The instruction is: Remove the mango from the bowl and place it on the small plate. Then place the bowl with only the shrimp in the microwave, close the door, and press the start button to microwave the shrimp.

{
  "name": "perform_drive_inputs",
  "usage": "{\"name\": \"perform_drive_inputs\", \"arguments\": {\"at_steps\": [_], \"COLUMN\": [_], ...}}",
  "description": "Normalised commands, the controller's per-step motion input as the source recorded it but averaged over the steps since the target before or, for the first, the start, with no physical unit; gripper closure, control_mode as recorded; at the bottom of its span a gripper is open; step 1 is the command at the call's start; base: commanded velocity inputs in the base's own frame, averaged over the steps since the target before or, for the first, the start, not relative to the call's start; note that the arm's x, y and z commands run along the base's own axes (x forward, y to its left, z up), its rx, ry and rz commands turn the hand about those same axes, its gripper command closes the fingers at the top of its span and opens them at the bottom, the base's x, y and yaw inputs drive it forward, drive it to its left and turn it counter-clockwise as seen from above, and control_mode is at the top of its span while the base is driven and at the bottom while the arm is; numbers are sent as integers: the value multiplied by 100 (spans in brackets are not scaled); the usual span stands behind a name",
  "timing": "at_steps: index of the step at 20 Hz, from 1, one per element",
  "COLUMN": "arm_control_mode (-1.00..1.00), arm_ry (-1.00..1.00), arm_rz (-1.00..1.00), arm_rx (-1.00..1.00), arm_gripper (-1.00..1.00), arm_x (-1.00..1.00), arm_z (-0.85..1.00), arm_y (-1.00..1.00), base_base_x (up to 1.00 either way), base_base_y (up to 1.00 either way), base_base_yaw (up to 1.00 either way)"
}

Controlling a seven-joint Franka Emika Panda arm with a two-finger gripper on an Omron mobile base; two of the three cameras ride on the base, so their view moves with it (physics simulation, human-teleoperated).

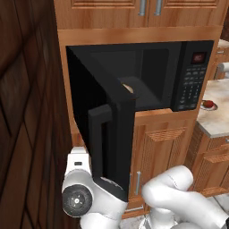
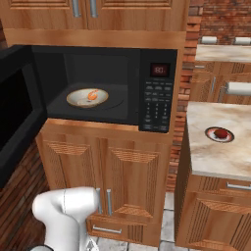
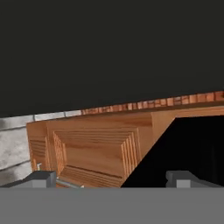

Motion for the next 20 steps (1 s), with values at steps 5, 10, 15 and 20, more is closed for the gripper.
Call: {"name": "perform_drive_inputs", "arguments": {"at_steps": [5, 10, 15, 20], "arm_control_mode": [-100, -100, -100, -100], "arm_ry": [0, -5, -9, -7], "arm_rz": [-6, -8, -9, -9], "arm_rx": [0, 1, 3, 4], "arm_gripper": [-100, -100, -100, -100], "arm_x": [21, 9, 2, 12], "arm_z": [57, 61, 35, 23], "arm_y": [-99, -96, -97, -91], "base_base_x": [0, 0, 0, 0], "base_base_y": [0, 0, 0, 0], "base_base_yaw": [0, 0, 0, 0]}}
